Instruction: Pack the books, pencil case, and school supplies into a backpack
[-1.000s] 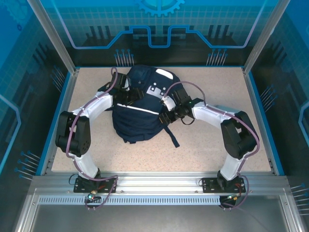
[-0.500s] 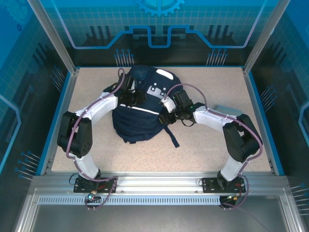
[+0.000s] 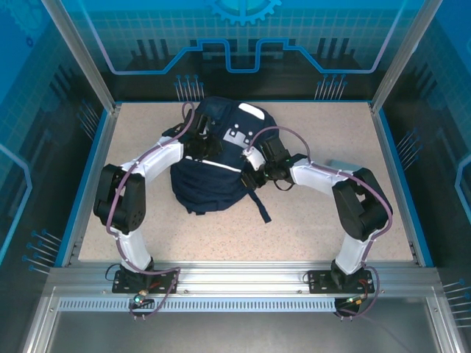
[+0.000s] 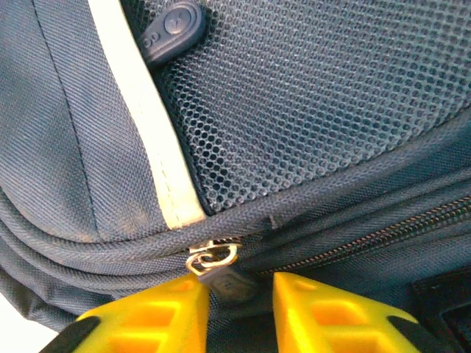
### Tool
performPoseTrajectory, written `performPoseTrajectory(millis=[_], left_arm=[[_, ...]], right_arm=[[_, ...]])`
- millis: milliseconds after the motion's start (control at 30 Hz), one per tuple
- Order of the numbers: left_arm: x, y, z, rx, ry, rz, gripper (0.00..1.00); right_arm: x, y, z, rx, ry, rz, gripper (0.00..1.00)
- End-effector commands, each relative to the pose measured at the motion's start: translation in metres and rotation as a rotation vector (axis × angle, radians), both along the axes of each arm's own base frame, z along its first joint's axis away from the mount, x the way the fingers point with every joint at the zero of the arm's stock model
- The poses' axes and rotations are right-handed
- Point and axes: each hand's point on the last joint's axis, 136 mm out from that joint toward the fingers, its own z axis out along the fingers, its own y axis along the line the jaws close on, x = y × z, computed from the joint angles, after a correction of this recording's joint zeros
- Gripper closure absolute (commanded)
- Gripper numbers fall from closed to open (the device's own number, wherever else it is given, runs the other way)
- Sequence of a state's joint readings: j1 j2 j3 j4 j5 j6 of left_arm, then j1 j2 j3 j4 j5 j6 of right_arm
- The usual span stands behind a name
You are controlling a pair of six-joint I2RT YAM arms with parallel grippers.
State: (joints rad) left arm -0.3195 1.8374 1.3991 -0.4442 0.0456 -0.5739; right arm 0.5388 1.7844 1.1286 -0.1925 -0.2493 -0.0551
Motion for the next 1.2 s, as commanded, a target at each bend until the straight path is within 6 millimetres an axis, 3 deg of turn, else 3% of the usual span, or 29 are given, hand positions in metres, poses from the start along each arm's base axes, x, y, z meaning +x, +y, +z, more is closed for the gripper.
performPoseTrajectory(millis=[0,267,667,800,900,1067,1167], left_arm=[[-0.014,0.019,-0.047,0.11,0.128,0.037,0.66],[-0.013,0.017,-0.05,0.069,0.134,0.08,0.68],[-0.012,0.015,-0.06,0.006,0.139,0.169,0.7],[-0.011,0.015,-0.056,0.005,0.133,0.161,0.7],[-0.012,0.016,-0.052,0.011,0.128,0.153,0.69],[-0.012,0.016,-0.048,0.009,0.123,0.144,0.68],[-0.013,0.016,-0.048,0.008,0.123,0.14,0.68]], right_arm=[[0.007,0.009,0.01,0.011,-0.04,0.02,0.8],[-0.014,0.009,0.01,0.003,-0.018,0.036,1.0],[-0.061,0.031,0.003,0.05,0.032,0.105,1.0],[-0.045,0.019,0.007,0.038,-0.009,-0.011,0.99],[-0.027,0.0,0.02,0.065,-0.023,-0.12,0.83],[-0.002,-0.024,0.03,0.056,-0.039,-0.235,0.45],[0.003,-0.019,0.031,0.06,-0.018,-0.202,0.43]])
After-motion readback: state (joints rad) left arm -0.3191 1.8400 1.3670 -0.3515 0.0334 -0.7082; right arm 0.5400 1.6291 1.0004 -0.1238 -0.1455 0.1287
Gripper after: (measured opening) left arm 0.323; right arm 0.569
